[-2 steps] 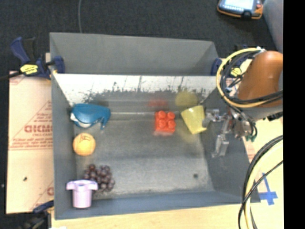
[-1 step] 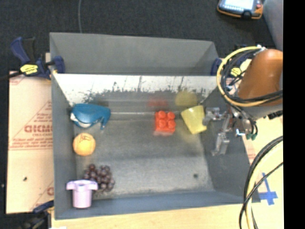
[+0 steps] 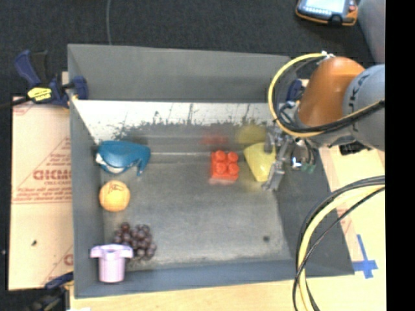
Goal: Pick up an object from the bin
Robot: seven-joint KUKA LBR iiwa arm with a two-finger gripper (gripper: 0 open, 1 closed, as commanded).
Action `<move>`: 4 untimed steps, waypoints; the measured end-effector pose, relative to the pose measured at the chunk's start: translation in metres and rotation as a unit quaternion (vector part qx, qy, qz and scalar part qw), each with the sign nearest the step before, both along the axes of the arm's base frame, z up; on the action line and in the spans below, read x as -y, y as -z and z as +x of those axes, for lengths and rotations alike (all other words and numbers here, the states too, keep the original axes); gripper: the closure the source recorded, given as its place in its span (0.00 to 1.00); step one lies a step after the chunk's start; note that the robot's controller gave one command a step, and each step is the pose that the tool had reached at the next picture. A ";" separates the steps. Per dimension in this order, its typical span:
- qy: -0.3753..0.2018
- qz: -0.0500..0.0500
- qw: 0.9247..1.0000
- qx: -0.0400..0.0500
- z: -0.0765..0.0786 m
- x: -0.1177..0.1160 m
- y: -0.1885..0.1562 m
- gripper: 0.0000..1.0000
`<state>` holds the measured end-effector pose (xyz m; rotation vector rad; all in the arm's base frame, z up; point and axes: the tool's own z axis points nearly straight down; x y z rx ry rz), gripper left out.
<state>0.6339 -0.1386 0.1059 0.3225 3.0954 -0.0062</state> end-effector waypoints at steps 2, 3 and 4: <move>-0.023 -0.002 1.000 0.001 0.021 0.024 -0.006 0.00; -0.127 -0.007 0.992 0.005 0.014 0.011 0.002 0.00; -0.071 -0.006 0.997 0.005 0.025 0.025 0.016 1.00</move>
Offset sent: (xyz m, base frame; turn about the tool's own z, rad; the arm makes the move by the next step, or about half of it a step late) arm 0.0178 -0.0233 0.0017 -0.0453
